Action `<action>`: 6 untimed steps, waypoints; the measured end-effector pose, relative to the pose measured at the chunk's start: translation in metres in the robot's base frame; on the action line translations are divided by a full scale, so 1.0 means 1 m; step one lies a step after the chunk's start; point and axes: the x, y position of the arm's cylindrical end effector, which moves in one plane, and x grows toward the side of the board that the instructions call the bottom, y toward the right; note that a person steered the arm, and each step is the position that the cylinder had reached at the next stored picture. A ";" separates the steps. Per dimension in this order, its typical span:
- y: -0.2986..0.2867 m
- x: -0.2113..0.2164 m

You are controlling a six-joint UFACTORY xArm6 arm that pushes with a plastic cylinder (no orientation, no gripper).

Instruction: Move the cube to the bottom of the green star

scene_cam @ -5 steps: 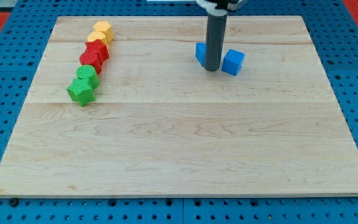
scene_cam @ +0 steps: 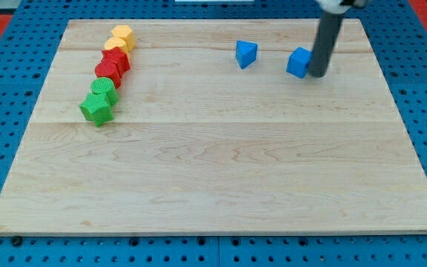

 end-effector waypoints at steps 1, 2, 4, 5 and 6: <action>0.027 -0.060; 0.001 -0.074; -0.065 0.025; -0.078 -0.002; -0.050 -0.067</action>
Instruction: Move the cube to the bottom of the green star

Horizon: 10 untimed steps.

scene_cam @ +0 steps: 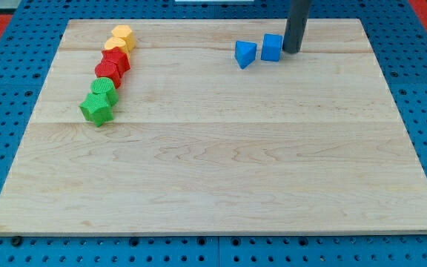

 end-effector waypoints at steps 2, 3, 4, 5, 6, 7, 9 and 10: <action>-0.046 0.066; -0.113 0.112; -0.098 0.099; -0.095 0.057; -0.131 0.075; -0.177 0.119; -0.219 0.162; -0.205 0.162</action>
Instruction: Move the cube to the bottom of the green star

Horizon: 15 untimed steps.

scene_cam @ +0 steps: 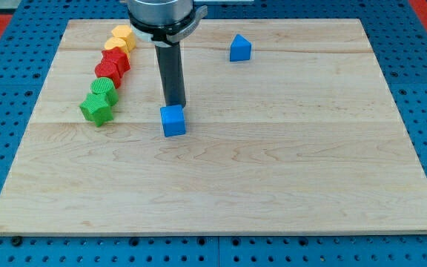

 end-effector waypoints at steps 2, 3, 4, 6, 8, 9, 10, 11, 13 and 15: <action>0.023 0.025; 0.056 0.034; 0.058 0.059; 0.009 0.033; -0.007 0.016; -0.025 0.033; -0.017 0.045; -0.018 0.056; -0.029 0.072; -0.048 0.066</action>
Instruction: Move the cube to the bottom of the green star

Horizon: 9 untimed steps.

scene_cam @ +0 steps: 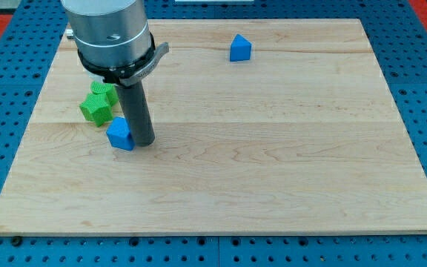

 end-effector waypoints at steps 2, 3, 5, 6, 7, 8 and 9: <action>-0.002 -0.016; -0.003 -0.013; -0.019 0.007; -0.019 0.003; -0.021 -0.006; -0.025 -0.006; -0.036 -0.006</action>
